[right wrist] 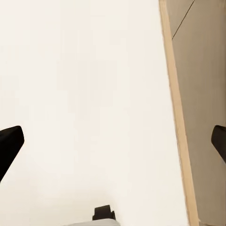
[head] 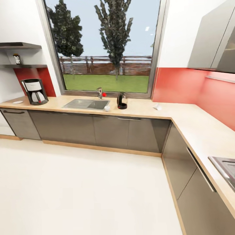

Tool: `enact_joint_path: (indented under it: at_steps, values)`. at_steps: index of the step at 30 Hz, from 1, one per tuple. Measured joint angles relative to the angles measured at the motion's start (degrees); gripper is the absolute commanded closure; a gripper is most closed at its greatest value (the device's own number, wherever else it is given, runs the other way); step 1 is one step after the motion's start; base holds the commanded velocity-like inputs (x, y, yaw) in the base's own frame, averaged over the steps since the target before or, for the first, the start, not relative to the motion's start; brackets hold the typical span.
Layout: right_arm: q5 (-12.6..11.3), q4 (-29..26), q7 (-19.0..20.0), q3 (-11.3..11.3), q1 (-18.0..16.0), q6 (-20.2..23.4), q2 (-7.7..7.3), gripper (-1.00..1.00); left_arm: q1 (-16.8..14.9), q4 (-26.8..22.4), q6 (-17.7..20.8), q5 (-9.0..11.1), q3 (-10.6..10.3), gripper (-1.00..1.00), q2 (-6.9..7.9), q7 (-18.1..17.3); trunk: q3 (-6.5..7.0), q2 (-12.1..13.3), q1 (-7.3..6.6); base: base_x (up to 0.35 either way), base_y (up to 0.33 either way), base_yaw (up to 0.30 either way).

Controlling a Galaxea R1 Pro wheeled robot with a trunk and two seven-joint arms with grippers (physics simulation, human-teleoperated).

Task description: Set up a coffee station on the kitchen countertop: keep the coffee maker on the countertop, move the bottle of coffee from the kitchen shelf to the counter next to the coffee maker, place a paper coffee filter on top of the coffee maker, put the saucer next to the coffee maker with the coffee cup on the saucer, and place the electric kettle next to the coffee maker.

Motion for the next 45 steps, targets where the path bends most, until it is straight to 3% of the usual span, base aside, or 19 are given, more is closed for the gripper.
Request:
enact_joint_path:
  at_steps: [45]
  values:
    - [-0.09,3.12,0.17,-0.13,0.0,-0.15,0.54,-1.0,0.09,1.96,-0.07,-0.32,0.01,-1.0,0.3,0.8,0.0,0.0,0.0,0.337,-0.025,0.0]
